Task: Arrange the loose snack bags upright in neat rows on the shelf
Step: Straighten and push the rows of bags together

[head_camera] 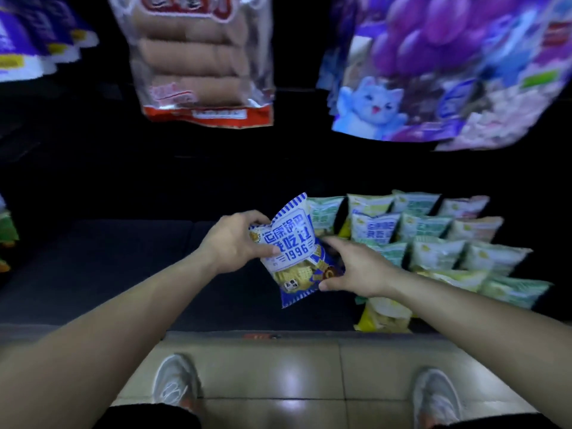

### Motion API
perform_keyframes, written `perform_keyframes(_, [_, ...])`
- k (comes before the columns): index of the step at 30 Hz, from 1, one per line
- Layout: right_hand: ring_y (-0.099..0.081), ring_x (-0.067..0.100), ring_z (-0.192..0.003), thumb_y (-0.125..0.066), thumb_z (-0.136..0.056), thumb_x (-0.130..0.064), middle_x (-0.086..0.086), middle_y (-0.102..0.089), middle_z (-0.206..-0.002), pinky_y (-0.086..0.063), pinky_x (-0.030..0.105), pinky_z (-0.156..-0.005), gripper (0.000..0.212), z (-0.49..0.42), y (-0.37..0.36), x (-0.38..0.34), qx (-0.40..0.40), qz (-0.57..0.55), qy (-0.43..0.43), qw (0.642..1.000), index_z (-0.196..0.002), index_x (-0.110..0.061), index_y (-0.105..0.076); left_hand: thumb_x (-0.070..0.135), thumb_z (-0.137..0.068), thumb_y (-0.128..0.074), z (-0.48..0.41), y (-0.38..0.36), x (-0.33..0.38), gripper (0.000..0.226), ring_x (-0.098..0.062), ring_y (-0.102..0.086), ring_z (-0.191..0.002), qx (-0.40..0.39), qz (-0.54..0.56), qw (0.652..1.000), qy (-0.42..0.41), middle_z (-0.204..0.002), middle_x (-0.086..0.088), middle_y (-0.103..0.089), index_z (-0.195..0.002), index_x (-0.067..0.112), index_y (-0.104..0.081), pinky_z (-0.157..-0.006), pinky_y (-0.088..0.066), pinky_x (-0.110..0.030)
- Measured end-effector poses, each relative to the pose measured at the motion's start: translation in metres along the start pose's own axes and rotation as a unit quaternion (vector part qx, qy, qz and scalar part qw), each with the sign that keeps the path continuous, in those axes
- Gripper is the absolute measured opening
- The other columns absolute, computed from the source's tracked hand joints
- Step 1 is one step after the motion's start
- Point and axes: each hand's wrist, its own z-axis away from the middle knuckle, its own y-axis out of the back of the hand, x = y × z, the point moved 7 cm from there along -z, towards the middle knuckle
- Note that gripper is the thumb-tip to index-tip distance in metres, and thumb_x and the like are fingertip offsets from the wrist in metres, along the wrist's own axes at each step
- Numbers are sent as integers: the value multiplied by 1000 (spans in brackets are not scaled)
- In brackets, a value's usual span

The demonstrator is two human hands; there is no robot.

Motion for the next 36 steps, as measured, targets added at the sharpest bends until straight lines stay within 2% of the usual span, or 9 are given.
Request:
perform_keyframes(2, [-51, 16, -125, -72, -77, -62, 0, -46, -147, -44, 31, -94, 94, 10, 12, 33, 7, 33, -36, 999, -152, -26, -28, 52, -65, -84, -17, -14, 16, 56, -1, -62, -76, 11, -56, 998, 0, -89, 16, -66, -111, 39, -56, -67, -53, -31])
perform_keyframes(5, [-44, 23, -134, -61, -87, -61, 5, -37, -153, -42, 37, -101, 82, 18, 30, 82, 20, 93, -79, 992, -152, -22, -28, 50, -65, -84, -42, -38, 33, 55, -3, -59, -69, 40, -138, 990, -4, -87, 15, -64, -111, 39, -56, -57, -48, -30])
perform_keyframes(8, [-42, 27, -135, -58, -91, -56, 6, -31, -156, -43, 39, -101, 76, 18, 41, 127, 13, 138, -111, 984, -152, -22, -28, 47, -67, -84, -69, -66, 39, 56, -8, -56, -70, 59, -171, 983, 5, -92, 11, -61, -114, 37, -56, -51, -38, -27])
perform_keyframes(14, [-47, 29, -129, -57, -91, -59, 7, -31, -154, -46, 41, -98, 76, 2, 51, 190, -7, 169, -139, 976, -152, -25, -29, 43, -70, -83, -121, -127, 19, 58, -12, -54, -76, 56, -172, 983, 41, -102, 6, -62, -119, 34, -54, -48, -34, -26])
perform_keyframes(19, [-47, 29, -127, -59, -91, -56, 7, -33, -151, -44, 37, -93, 74, -14, 55, 212, -9, 186, -140, 972, -152, -25, -30, 38, -73, -82, -148, -154, 2, 59, -18, -59, -97, 60, -179, 981, 41, -119, 3, -60, -123, 33, -53, -56, -43, -30])
perform_keyframes(27, [-42, 28, -132, -57, -91, -58, 6, -32, -152, -44, 38, -96, 74, -30, 51, 225, -18, 191, -142, 971, -151, -25, -30, 35, -75, -82, -182, -167, -8, 60, -22, -55, -109, 51, -140, 989, 20, -130, 2, -55, -128, 32, -54, -69, -51, -36])
perform_keyframes(29, [-41, 29, -134, -54, -92, -58, 7, -32, -153, -43, 39, -99, 73, -29, 51, 225, -19, 192, -136, 972, -152, -25, -29, 39, -76, -80, -182, -170, -7, 62, -23, -50, -116, 52, -170, 984, 9, -132, 2, -53, -131, 31, -53, -75, -51, -37])
perform_keyframes(33, [-40, 28, -134, -46, -94, -62, 6, -33, -153, -40, 37, -97, 71, -13, 56, 230, -20, 189, -136, 972, -152, -24, -29, 47, -78, -75, -170, -170, 5, 76, -27, -37, -127, 61, -249, 967, 8, -142, -3, -45, -143, 26, -40, -97, -41, -42])
perform_keyframes(36, [-40, 27, -134, -40, -94, -66, 3, -34, -153, -41, 38, -97, 70, 7, 66, 239, -8, 182, -144, 973, -150, -26, -31, 51, -78, -72, -149, -163, 29, 85, -30, -30, -131, 103, -252, 962, -5, -147, -5, -37, -147, 20, -34, -104, -36, -45])
